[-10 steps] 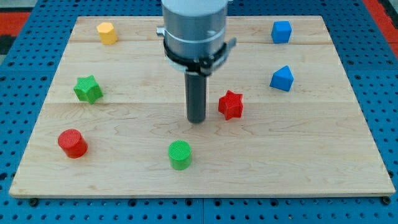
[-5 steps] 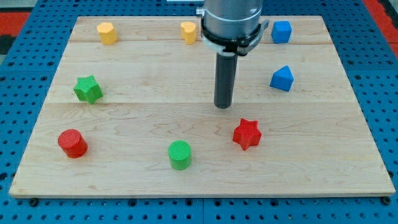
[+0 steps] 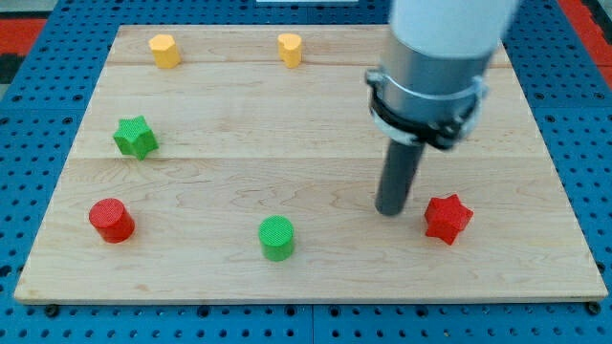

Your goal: Move the red star towards the bottom right of the board

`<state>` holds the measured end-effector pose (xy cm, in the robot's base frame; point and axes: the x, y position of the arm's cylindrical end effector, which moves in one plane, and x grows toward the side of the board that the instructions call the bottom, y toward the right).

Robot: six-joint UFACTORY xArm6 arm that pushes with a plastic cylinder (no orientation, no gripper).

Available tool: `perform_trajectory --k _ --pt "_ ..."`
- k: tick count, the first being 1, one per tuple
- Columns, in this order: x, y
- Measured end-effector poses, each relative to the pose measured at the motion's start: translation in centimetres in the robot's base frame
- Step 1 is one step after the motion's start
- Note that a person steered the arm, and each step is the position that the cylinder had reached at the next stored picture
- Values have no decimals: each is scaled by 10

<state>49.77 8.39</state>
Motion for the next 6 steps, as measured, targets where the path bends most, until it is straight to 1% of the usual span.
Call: perform_trajectory --k 1,2,3,4,5,6 --pt "-15 17" --pt "12 21" --pt "20 34" --pt "18 38" --pt "31 39" --pt "31 40"
